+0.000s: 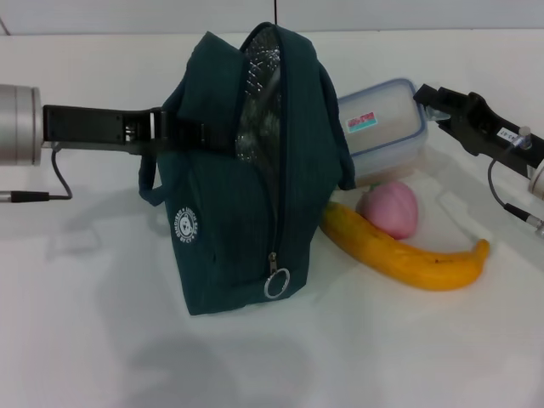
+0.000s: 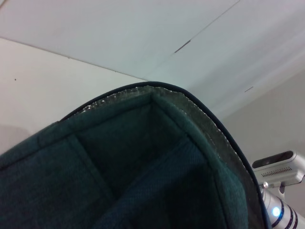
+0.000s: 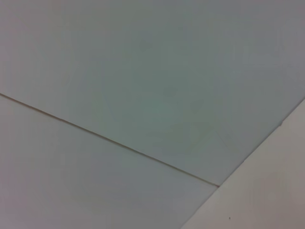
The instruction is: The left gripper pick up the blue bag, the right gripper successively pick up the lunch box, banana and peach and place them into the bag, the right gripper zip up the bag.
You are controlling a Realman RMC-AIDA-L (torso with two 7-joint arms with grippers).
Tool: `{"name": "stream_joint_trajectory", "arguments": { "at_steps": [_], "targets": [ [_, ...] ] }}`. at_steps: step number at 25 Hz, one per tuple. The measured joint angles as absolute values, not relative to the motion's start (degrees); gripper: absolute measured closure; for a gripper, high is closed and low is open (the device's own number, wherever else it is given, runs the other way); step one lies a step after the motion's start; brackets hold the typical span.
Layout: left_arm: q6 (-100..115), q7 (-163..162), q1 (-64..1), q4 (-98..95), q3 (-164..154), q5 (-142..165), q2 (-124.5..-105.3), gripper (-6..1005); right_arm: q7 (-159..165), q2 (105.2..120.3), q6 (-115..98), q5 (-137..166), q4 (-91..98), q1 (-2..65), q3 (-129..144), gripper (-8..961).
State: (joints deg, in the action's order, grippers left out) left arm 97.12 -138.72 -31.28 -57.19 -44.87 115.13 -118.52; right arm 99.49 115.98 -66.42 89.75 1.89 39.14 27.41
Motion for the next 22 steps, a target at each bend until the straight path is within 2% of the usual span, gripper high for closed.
{"name": "stream_joint_trajectory", "arguments": {
  "at_steps": [3, 8, 22],
  "targets": [
    [97.12, -138.49, -31.26, -56.70, -44.76, 115.03, -118.50, 948, 99.57, 116.01, -66.67, 89.72, 1.80, 39.19, 27.45, 706],
    [97.22, -138.43, -31.29, -56.66, -44.81, 115.00, -118.48, 948, 99.60, 116.16, -67.42, 89.72, 1.72, 38.84, 27.41, 751],
    [97.47, -138.43, -31.29, -56.69, -44.89, 114.95, -118.76, 948, 99.23, 116.05, -65.20, 89.74, 2.28, 36.19, 27.43, 771]
  ]
}}
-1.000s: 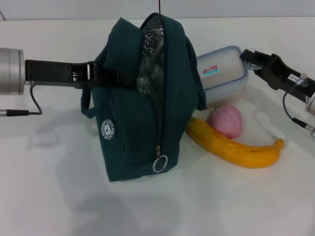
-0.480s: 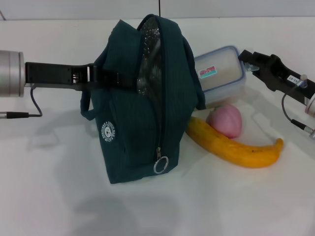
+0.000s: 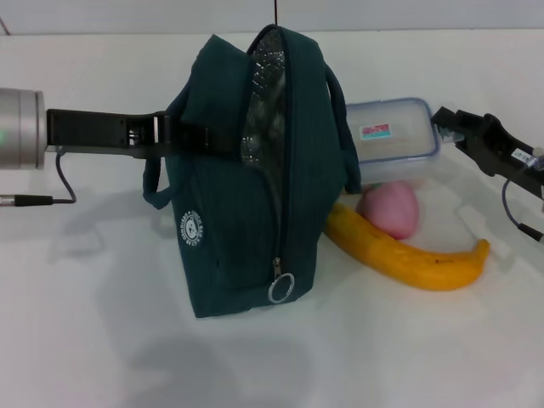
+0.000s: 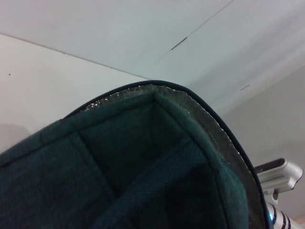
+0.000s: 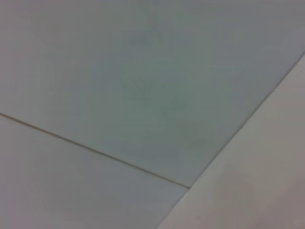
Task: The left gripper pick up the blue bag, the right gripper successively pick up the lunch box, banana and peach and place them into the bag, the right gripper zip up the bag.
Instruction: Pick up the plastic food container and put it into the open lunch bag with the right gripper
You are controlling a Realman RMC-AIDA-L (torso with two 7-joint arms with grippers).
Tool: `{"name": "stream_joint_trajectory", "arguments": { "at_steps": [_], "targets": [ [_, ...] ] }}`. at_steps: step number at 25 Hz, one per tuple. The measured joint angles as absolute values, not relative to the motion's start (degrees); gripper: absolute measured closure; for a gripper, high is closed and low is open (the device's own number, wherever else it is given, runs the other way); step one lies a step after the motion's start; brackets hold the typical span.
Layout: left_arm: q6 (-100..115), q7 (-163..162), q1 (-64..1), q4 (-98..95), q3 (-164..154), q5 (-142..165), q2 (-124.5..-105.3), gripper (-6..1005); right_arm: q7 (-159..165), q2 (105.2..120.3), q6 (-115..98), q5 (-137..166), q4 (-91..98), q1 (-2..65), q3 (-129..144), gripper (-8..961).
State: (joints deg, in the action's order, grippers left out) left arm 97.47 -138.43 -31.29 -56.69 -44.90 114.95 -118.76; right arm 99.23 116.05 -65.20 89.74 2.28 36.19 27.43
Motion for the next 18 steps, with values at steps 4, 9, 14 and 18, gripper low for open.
{"name": "stream_joint_trajectory", "arguments": {
  "at_steps": [4, 9, 14, 18],
  "targets": [
    [97.47, -138.43, -31.43, -56.69, -44.91, 114.95, -118.94, 948, 99.01, 116.01, -64.09, 89.74, 2.74, 35.91, 27.46, 785],
    [97.47, -138.43, -31.46, -56.69, -44.91, 114.91, -118.99, 948, 98.79, 116.01, -62.98, 89.73, 2.99, 36.10, 27.72, 802],
    [97.47, -138.43, -31.46, -56.65, -44.91, 114.63, -119.00, 948, 98.76, 116.00, -63.86, 89.73, 2.99, 36.05, 27.54, 829],
    [97.47, -138.43, -31.34, -56.62, -44.91, 114.17, -119.01, 948, 99.00, 115.74, -66.88, 88.83, 2.99, 35.37, 27.44, 842]
  ]
}}
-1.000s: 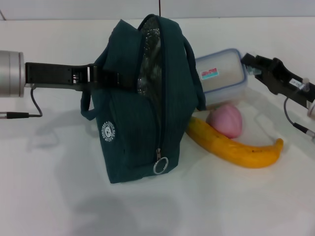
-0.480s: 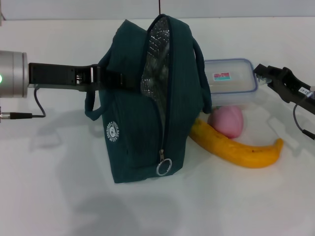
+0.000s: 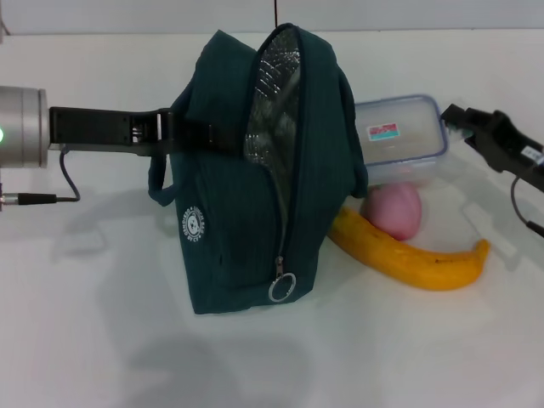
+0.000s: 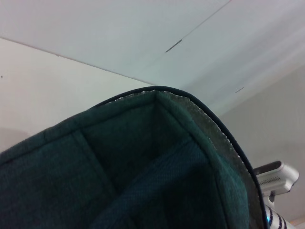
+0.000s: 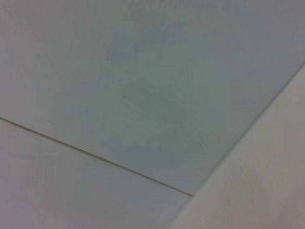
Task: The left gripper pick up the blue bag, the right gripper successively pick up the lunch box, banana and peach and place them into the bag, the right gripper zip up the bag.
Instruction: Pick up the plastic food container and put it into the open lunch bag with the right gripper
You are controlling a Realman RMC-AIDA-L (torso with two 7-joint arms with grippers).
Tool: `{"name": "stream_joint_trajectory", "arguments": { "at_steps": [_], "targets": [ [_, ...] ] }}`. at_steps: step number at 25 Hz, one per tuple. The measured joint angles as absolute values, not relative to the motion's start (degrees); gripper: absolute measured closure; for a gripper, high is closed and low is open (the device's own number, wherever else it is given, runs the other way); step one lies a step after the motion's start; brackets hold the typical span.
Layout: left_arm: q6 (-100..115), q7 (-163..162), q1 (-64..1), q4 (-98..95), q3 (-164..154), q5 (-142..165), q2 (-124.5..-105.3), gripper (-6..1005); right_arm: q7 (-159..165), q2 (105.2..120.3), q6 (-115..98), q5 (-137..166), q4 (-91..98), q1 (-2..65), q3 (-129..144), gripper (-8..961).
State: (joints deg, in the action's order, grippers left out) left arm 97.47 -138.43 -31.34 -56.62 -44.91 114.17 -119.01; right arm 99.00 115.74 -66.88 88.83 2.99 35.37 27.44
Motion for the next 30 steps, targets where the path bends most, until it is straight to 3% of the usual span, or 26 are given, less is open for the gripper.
{"name": "stream_joint_trajectory", "arguments": {
  "at_steps": [30],
  "targets": [
    [97.47, -137.59, -31.07, -53.83, -44.95, 112.76, -118.67, 948, 105.71, 115.23, -86.12, 73.44, 6.68, 28.33, 26.64, 854]
  ]
}}
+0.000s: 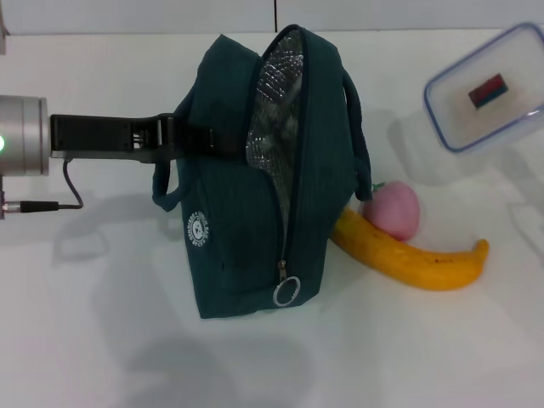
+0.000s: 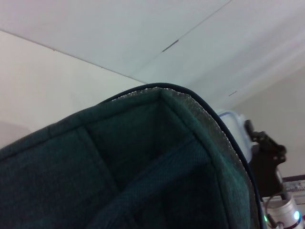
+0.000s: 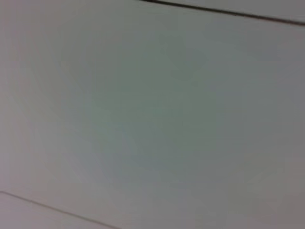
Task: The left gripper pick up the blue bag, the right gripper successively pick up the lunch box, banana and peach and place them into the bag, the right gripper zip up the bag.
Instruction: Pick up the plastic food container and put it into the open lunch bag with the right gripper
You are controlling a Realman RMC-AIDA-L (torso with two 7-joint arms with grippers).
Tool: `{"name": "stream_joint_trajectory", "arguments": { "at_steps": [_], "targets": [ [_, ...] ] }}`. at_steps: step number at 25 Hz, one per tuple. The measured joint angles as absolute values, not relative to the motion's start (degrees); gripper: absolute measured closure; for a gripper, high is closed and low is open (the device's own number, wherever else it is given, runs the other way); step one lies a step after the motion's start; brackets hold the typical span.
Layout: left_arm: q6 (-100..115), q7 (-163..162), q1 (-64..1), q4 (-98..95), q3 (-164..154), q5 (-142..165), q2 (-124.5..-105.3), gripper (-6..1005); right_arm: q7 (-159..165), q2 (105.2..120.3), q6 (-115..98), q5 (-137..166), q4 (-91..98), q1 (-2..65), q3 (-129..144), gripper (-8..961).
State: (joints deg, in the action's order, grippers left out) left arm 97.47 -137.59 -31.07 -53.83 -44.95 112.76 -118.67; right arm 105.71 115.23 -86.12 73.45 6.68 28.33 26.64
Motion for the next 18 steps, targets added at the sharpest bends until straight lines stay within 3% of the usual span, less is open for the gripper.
{"name": "stream_joint_trajectory", "arguments": {
  "at_steps": [9, 18],
  "targets": [
    [97.47, -137.08, -31.30, -53.59, -44.91, 112.75, -118.77, 948, 110.65, 115.80, -93.17, 70.53, 6.17, 33.89, 26.70, 846],
    [97.44, -136.57, -31.91, -52.31, -44.97, 112.77, -118.72, 948, 112.24, 116.15, -96.99, 69.98, 3.40, 46.47, 27.80, 838]
  ]
}}
